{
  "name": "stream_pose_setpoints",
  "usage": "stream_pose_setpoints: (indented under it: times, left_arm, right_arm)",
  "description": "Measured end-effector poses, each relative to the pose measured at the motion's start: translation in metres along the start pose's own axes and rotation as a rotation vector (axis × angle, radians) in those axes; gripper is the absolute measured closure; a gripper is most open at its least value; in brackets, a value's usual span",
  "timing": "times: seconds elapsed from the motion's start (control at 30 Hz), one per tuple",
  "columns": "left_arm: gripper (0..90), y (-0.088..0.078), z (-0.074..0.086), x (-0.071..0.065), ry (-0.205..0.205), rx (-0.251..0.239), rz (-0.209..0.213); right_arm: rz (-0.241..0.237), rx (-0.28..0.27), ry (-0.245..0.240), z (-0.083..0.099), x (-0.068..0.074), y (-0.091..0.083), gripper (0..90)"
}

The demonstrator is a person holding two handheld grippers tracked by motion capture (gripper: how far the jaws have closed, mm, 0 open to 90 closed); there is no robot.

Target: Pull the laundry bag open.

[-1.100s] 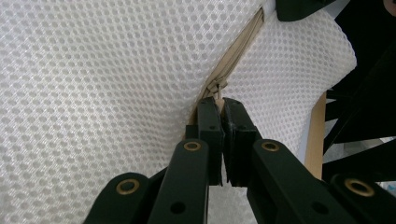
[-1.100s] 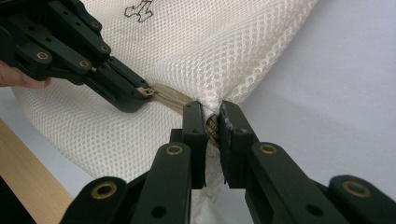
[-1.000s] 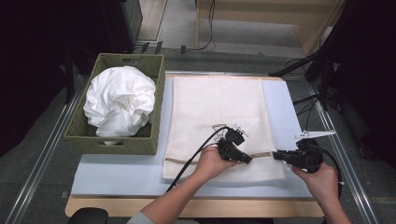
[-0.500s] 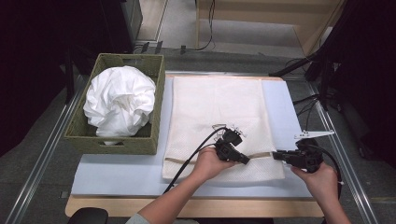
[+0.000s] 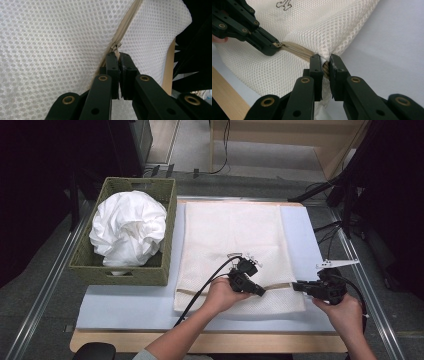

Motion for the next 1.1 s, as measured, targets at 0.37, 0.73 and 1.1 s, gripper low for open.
stream_pose_setpoints:
  times: [0.37,0.73,1.1]
  left_arm:
    - [87.9,-0.004,0.006,0.005,-0.016,-0.004,0.005]
    - [87.9,-0.008,0.004,-0.001,-0.006,-0.018,0.003]
    - [87.9,-0.018,0.013,0.012,-0.030,-0.007,-0.016]
  right_arm:
    - [0.000,0.002,0.005,0.000,0.000,0.001,82.6]
    - [0.006,-0.008,0.012,0.000,-0.004,-0.003,82.5]
    - [0.013,-0.005,0.019,0.001,-0.007,-0.004,82.5]
Point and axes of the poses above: each handheld gripper's, and its own axes: y roughly forward along the jaws, z roughly out of its underside, x roughly to its left, the point moved 10 cm from there along y, roughly forward along the jaws, and after that the axes turned 5 degrees about -y, right-handed, at the moved point
